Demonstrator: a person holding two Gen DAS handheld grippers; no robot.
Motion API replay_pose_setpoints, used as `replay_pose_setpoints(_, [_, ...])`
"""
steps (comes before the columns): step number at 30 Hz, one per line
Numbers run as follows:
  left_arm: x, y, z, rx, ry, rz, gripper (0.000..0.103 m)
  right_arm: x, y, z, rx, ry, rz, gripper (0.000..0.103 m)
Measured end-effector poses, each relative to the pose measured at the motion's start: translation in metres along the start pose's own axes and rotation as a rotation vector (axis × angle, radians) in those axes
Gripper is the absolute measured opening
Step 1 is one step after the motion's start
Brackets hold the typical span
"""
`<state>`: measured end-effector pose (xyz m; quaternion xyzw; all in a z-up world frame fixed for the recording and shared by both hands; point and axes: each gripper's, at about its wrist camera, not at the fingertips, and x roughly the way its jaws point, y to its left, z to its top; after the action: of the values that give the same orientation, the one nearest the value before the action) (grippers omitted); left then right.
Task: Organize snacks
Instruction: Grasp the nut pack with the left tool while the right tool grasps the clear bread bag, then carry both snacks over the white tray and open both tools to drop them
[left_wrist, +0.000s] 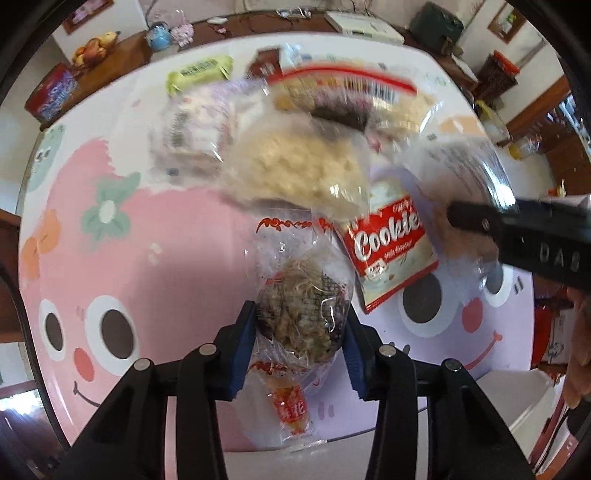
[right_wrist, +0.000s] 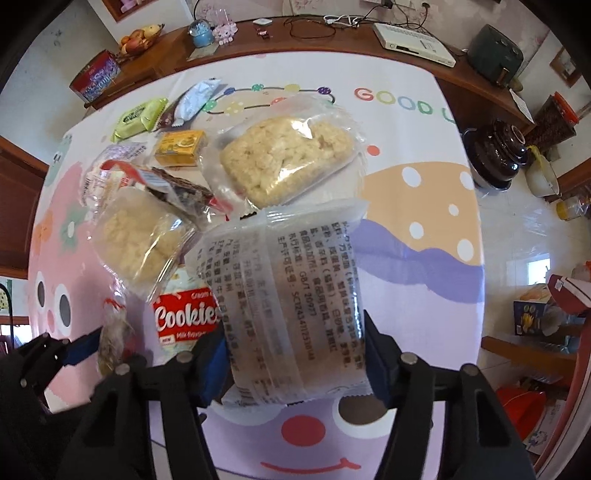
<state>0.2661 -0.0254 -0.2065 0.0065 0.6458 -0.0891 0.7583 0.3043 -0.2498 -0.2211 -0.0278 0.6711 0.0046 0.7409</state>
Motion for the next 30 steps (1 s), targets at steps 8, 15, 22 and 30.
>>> replay_pose_setpoints(8, [-0.076, 0.017, -0.010, -0.024, -0.127, 0.002, 0.042, -0.058, -0.006, -0.021, 0.035, -0.101, 0.044, 0.061])
replay_pose_setpoints(15, [-0.151, 0.014, -0.027, -0.023, -0.250, 0.013, 0.042, -0.126, -0.006, -0.049, 0.059, -0.212, 0.086, 0.061])
replay_pose_setpoints(22, [-0.215, 0.013, -0.065, -0.042, -0.358, 0.013, 0.042, -0.194, 0.010, -0.094, 0.050, -0.323, 0.126, 0.061])
replay_pose_setpoints(30, [-0.259, 0.008, -0.115, -0.062, -0.433, 0.021, 0.042, -0.246, 0.025, -0.154, 0.032, -0.400, 0.144, 0.062])
